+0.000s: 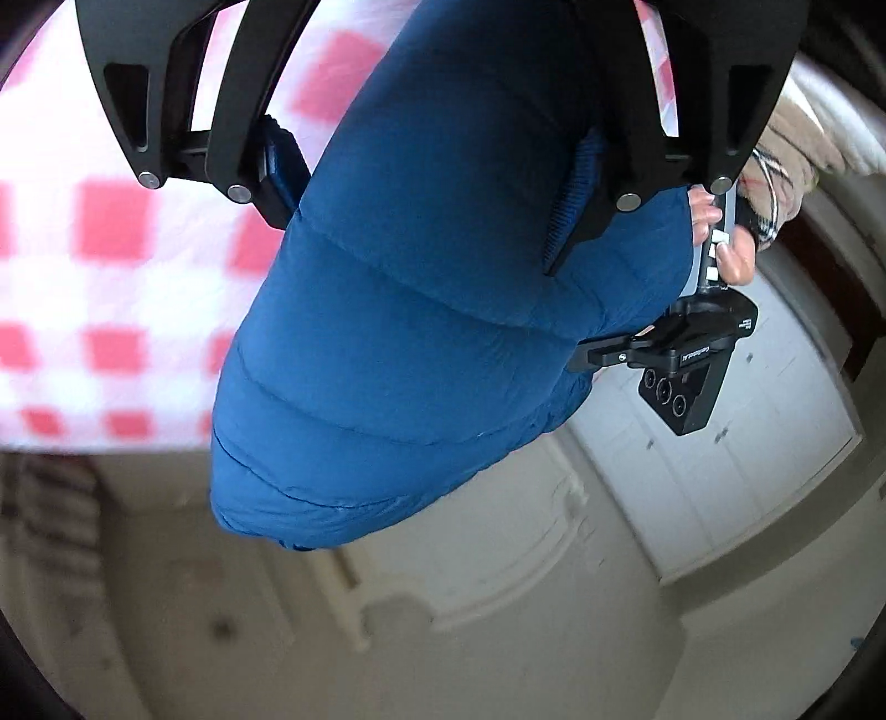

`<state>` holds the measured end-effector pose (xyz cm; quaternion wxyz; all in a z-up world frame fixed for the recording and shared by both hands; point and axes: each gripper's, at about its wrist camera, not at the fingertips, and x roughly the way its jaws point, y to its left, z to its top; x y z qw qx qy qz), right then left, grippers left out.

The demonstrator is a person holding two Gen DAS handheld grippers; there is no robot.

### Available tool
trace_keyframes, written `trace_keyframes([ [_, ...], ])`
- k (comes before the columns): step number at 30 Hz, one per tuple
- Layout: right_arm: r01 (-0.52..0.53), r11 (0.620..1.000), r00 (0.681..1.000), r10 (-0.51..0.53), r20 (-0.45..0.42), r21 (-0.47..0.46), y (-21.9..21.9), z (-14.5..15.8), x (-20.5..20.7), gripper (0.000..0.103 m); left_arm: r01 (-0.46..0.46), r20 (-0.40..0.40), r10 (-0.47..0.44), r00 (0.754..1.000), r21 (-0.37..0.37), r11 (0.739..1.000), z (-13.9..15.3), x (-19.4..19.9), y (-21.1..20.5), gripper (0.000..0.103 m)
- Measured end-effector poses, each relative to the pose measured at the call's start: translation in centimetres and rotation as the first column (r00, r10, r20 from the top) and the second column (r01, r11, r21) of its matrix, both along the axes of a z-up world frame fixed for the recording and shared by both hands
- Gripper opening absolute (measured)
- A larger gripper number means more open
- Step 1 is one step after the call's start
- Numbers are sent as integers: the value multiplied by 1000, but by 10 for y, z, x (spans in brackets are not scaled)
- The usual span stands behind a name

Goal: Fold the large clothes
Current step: 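Grasp the folded jacket bundle with both tools and lift it, then lower the jacket bundle onto the bed and open both tools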

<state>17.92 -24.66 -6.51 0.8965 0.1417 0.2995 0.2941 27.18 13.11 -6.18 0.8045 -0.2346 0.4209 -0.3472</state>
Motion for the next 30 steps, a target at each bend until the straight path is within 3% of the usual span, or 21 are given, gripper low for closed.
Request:
trace_keyframes([
  [5, 102, 995, 995, -102, -20, -16, -70, 6, 29, 76, 72, -20, -72, 997, -1, 997, 3, 61, -85, 66],
  [8, 148, 987, 980, -154, -127, -59, -98, -22, 56, 76, 69, -112, -65, 992, 33, 997, -39, 87, -126, 66],
  [9, 168, 982, 964, -182, -196, -88, -110, -43, 68, 77, 57, -161, -48, 986, 54, 997, -61, 94, -137, 76],
  [11, 190, 982, 953, -179, -245, 18, -130, -62, 74, 80, 15, -151, -18, 988, -21, 1000, -77, 96, -141, 81],
  [12, 191, 981, 952, -176, -250, 37, -134, -65, 73, 83, 8, -146, -11, 989, -17, 1000, -77, 94, -142, 81],
  [15, 252, 962, 942, -269, -200, -110, -122, -43, 68, 96, -7, -112, 13, 994, 55, 998, -69, 88, -144, 90],
  [18, 419, 866, 900, -436, 0, -274, -99, -1, 50, 99, -49, -57, 57, 997, 137, 989, -58, 85, -142, 99],
  [20, 381, 880, 924, -376, 72, -283, -77, 11, 43, 99, -73, -31, 79, 996, 162, 984, -55, 83, -144, 101],
  [22, 331, 857, 943, -313, 112, -394, -46, 9, 44, 99, -109, 4, 110, 994, 209, 972, -48, 78, -145, 101],
  [24, 267, 814, 961, -262, 85, -516, -18, -11, 54, 99, -150, 53, 141, 989, 269, 951, -40, 73, -145, 101],
  [26, 301, 800, 952, -282, 117, -519, -9, -18, 60, 99, -208, 114, 179, 977, 353, 912, -31, 65, -142, 101],
  [29, 318, 804, 943, -325, 77, -502, -11, -12, 61, 98, -266, 183, 206, 961, 423, 866, -16, 46, -130, 101],
  [30, 337, 796, 937, -334, 99, -502, -6, -6, 52, 98, -316, 234, 230, 945, 459, 830, -8, 36, -124, 101],
])
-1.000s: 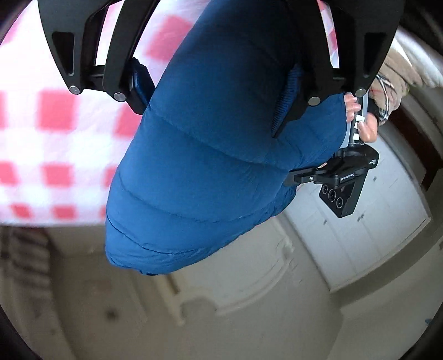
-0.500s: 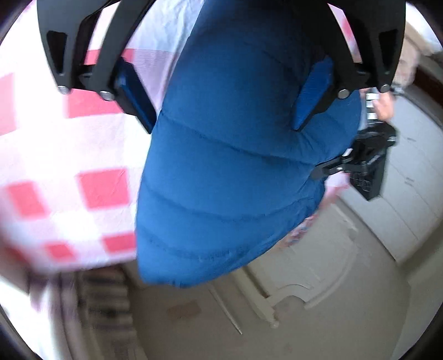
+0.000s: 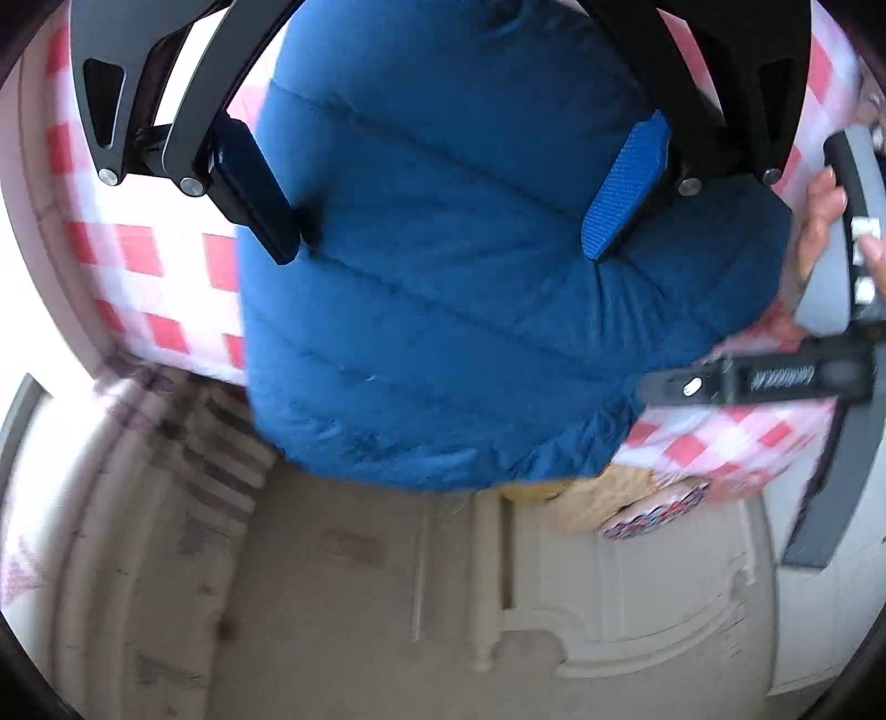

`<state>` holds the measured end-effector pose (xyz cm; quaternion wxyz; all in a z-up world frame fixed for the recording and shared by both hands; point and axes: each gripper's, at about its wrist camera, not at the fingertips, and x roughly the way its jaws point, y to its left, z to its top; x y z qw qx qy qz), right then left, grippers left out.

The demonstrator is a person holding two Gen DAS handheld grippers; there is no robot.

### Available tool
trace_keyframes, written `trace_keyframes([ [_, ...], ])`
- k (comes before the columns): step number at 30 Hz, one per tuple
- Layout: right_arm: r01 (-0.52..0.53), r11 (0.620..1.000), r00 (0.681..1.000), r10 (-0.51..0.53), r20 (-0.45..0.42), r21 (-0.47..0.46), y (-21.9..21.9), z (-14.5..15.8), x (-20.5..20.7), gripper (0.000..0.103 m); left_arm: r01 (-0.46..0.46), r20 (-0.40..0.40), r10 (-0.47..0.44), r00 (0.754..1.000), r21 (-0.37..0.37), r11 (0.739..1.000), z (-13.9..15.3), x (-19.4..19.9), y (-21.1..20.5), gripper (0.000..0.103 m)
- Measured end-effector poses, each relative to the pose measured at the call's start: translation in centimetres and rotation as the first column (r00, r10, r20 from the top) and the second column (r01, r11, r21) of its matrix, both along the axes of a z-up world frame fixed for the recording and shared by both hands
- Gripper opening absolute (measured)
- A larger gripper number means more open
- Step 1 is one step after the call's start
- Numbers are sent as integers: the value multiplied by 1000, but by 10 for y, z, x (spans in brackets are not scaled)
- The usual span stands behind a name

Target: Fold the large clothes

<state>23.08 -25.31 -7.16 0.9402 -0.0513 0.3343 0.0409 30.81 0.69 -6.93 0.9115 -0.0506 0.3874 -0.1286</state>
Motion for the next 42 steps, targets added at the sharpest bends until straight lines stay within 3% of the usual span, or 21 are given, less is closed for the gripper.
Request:
trace_keyframes([
  [4, -71, 995, 991, 79, 111, -75, 41, 12, -17, 98, -152, 126, 137, 982, 115, 982, 18, -20, 22, 101],
  [8, -76, 989, 994, 85, 66, -124, 65, -18, 1, 99, -205, 134, 185, 973, 154, 967, 21, -36, 48, 101],
  [13, -35, 995, 998, 40, 47, -97, 63, -14, 0, 99, -240, 170, 204, 964, 228, 944, 23, -58, 65, 101],
  [16, -26, 996, 998, 32, 60, -84, 69, 1, -16, 99, -229, 197, 186, 963, 227, 947, 31, -73, 64, 101],
  [22, -36, 998, 971, 47, 235, -53, 67, 46, -94, 99, -224, 344, 125, 931, 267, 937, 69, -118, 32, 101],
  [27, 56, 998, 935, -39, 353, -37, 42, 80, -153, 99, -62, 435, 0, 901, 127, 990, 100, -170, -1, 101],
  [33, 199, 980, 933, -189, 307, -1, 2, 85, -177, 99, -48, 445, -21, 895, 142, 989, 98, -205, -42, 101],
  [39, 215, 975, 937, -223, 270, 58, -17, 76, -183, 99, -93, 448, -34, 894, 259, 961, 88, -216, -67, 101],
  [42, 201, 978, 940, -210, 269, 62, -15, 73, -179, 99, -100, 432, -32, 901, 279, 955, 84, -216, -69, 101],
])
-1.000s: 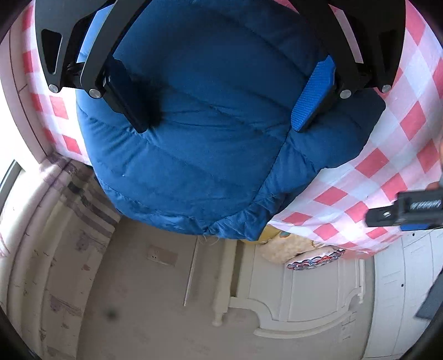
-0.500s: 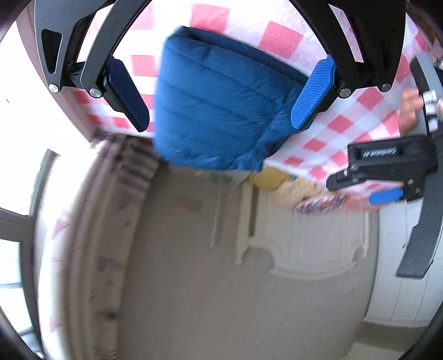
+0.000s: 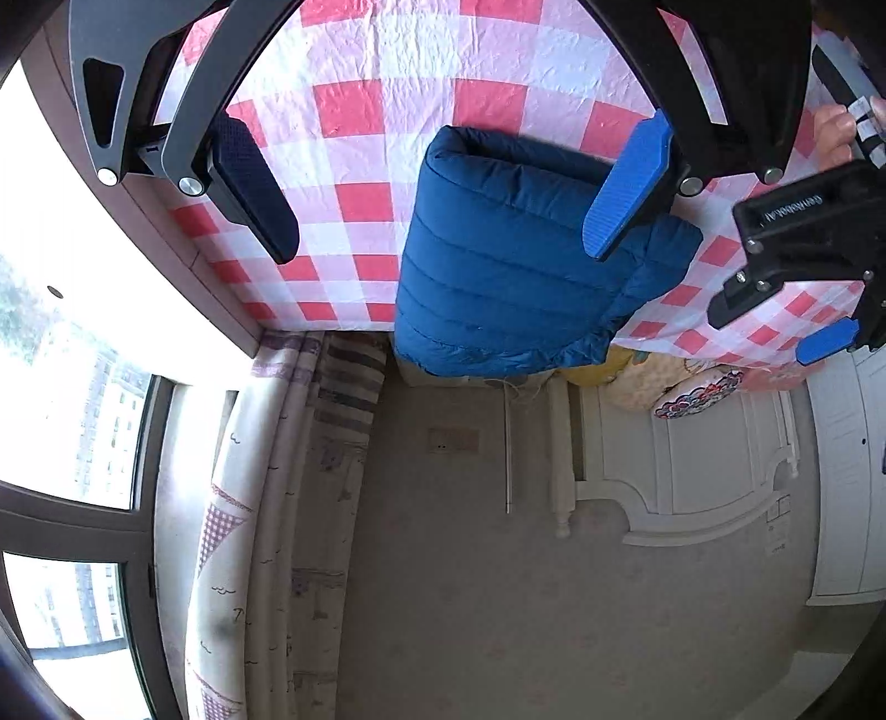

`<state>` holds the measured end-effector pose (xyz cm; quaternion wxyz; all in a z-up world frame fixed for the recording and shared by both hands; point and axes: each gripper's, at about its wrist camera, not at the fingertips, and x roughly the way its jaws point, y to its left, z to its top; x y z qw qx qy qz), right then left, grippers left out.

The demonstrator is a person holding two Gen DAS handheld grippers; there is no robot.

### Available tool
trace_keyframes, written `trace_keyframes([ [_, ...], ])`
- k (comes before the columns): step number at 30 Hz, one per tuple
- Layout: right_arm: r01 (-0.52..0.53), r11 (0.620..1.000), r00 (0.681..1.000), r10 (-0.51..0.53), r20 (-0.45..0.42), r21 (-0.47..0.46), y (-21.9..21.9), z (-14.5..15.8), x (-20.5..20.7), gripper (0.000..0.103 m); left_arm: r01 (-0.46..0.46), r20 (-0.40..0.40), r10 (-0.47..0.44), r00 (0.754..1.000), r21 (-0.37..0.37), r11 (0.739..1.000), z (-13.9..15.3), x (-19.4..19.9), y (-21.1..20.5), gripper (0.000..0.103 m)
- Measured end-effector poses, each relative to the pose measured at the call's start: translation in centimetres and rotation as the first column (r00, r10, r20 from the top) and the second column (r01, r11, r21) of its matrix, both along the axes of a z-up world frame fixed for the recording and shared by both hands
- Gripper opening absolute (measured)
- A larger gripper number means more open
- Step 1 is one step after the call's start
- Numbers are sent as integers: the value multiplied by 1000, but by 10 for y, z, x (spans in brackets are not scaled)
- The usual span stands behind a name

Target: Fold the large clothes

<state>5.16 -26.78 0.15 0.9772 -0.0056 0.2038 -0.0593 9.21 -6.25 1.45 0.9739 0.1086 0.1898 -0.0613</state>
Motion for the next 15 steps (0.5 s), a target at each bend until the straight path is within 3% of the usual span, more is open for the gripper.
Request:
trace_keyframes([
  [5, -20, 1000, 1000, 20, 1, 1, 5, 0, -1, 99, -12, -50, 11, 999, -19, 1000, -7, 2, 5, 101],
  [15, -32, 999, 999, 32, -9, 0, 12, -1, 0, 99, -14, -66, 11, 998, -43, 999, -7, -1, 17, 101],
])
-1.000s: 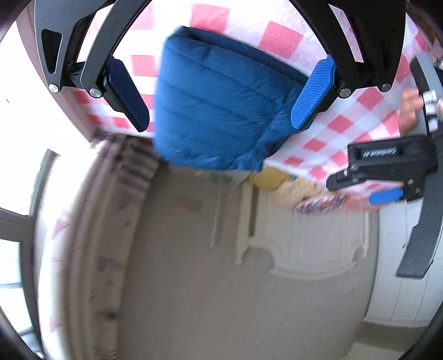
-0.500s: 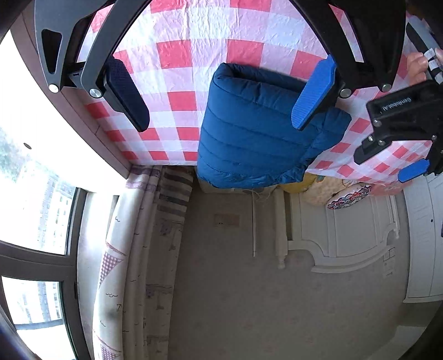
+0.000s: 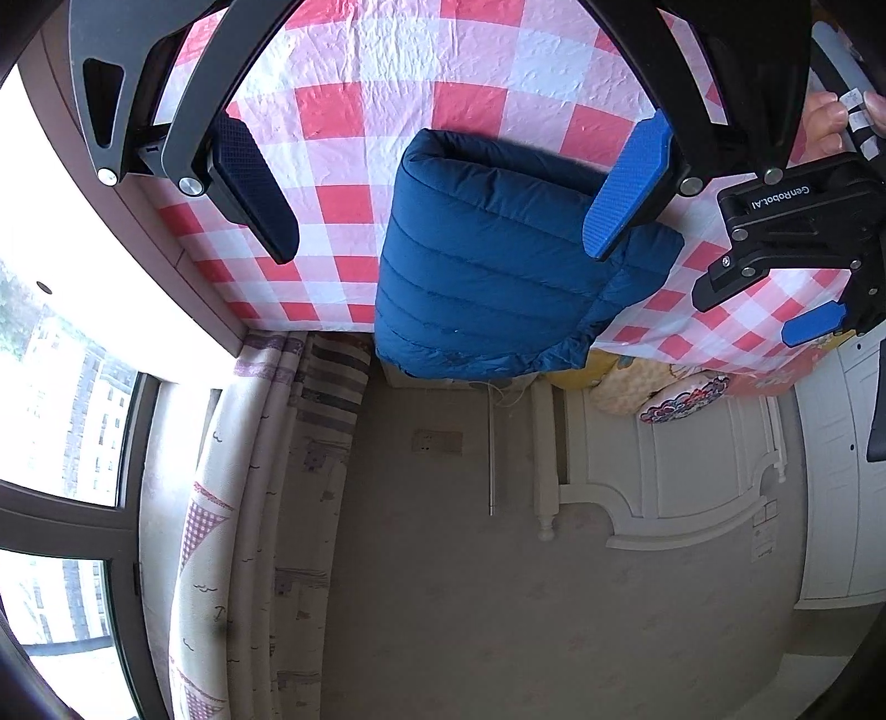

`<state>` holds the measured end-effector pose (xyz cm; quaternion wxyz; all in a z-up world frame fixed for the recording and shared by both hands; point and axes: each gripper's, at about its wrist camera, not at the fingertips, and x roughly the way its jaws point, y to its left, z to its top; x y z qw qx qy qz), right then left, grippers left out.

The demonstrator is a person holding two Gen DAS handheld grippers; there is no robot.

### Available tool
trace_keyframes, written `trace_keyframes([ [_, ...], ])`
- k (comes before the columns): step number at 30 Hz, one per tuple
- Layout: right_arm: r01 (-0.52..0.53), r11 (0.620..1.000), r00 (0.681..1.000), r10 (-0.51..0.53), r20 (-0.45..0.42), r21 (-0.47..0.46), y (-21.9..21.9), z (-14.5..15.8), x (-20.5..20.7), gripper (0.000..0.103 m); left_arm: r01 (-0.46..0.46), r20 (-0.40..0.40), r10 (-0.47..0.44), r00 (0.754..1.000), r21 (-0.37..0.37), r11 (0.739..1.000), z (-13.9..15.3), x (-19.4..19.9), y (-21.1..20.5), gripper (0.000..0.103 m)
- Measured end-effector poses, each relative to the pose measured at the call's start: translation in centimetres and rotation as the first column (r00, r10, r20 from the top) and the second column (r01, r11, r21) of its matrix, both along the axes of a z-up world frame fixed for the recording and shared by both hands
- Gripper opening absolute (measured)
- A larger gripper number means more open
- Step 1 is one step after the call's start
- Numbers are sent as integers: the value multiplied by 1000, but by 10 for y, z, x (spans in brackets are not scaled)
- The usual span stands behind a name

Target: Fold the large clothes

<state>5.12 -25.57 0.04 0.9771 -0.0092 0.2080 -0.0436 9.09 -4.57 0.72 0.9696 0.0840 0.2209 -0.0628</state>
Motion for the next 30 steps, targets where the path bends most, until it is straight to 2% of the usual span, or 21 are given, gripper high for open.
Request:
trace_keyframes([
  [30, -5, 1000, 1000, 5, -27, 18, 2, -8, 2, 99, 13, -22, -14, 1000, -3, 1000, -4, -4, -3, 101],
])
